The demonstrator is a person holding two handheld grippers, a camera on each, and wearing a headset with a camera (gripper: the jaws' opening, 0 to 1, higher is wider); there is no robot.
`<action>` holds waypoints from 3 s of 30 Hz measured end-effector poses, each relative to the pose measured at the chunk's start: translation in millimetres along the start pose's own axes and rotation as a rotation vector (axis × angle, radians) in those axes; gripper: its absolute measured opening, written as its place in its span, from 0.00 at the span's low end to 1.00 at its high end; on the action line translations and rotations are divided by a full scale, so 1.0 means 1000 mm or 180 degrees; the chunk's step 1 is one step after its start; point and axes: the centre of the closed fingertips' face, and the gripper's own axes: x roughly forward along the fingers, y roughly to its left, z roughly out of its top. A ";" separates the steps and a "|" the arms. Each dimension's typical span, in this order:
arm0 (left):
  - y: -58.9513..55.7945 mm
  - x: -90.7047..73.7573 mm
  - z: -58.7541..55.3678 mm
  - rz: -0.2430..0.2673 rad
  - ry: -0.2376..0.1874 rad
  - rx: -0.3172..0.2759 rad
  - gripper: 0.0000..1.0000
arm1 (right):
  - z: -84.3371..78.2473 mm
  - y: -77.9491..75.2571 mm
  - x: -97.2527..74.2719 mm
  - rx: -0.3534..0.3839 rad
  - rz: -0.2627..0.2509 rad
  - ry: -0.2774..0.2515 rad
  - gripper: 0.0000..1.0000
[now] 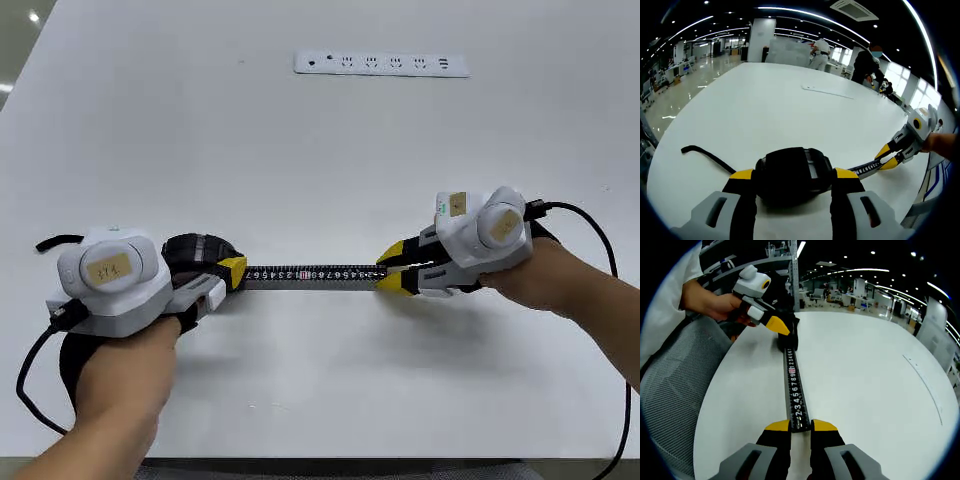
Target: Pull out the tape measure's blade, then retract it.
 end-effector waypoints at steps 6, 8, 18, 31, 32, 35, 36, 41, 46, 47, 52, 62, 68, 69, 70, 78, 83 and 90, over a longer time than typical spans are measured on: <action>0.000 0.000 0.000 -0.0011 -0.0002 -0.0029 0.55 | 0.007 0.000 0.006 -0.0024 0.0022 -0.0022 0.10; 0.000 0.000 0.000 -0.0015 -0.0002 -0.0043 0.55 | 0.010 0.000 0.007 -0.0033 0.0025 -0.0030 0.10; 0.000 0.000 0.000 -0.0024 0.0003 -0.0063 0.55 | 0.019 0.004 0.013 -0.0017 0.0054 -0.0085 0.10; 0.000 0.000 0.000 -0.0034 0.0002 -0.0097 0.55 | 0.031 0.007 0.022 0.0004 0.0095 -0.0150 0.10; 0.000 0.000 0.000 -0.0034 0.0002 -0.0098 0.55 | 0.032 0.007 0.023 0.0005 0.0101 -0.0155 0.10; 0.000 0.000 0.000 -0.0038 0.0000 -0.0106 0.55 | 0.033 0.007 0.024 0.0012 0.0105 -0.0168 0.10; 0.000 0.000 0.000 -0.0038 0.0002 -0.0112 0.55 | 0.034 0.007 0.025 0.0016 0.0106 -0.0173 0.10; 0.000 0.000 0.000 -0.0045 -0.0002 -0.0152 0.55 | 0.038 0.005 0.030 0.0040 0.0117 -0.0208 0.10; 0.000 0.001 0.000 -0.0043 -0.0001 -0.0144 0.55 | 0.044 0.007 0.037 0.0048 0.0160 -0.0222 0.10; 0.000 0.001 0.000 -0.0042 0.0001 -0.0142 0.55 | 0.045 0.007 0.038 0.0043 0.0163 -0.0223 0.10; 0.000 0.001 0.000 -0.0048 0.0003 -0.0148 0.55 | 0.051 0.008 0.044 0.0024 0.0184 -0.0237 0.10; 0.000 0.001 0.000 -0.0056 0.0009 -0.0178 0.55 | 0.059 0.009 0.053 0.0003 0.0229 -0.0248 0.10; 0.000 0.001 0.000 -0.0064 0.0018 -0.0180 0.55 | 0.066 0.011 0.061 0.0003 0.0246 -0.0281 0.10; 0.000 0.002 0.000 -0.0066 0.0020 -0.0179 0.55 | 0.068 0.011 0.063 -0.0001 0.0249 -0.0285 0.10; 0.000 0.002 0.000 -0.0067 0.0021 -0.0182 0.55 | 0.069 0.012 0.064 -0.0008 0.0249 -0.0286 0.10; 0.000 0.002 0.000 -0.0084 0.0027 -0.0189 0.55 | 0.080 0.014 0.075 -0.0005 0.0266 -0.0318 0.10; 0.000 0.002 0.000 -0.0080 0.0026 -0.0187 0.55 | 0.085 0.014 0.080 -0.0032 0.0272 -0.0322 0.10; 0.000 0.002 0.000 -0.0088 0.0026 -0.0197 0.55 | 0.090 0.015 0.085 -0.0070 0.0279 -0.0334 0.10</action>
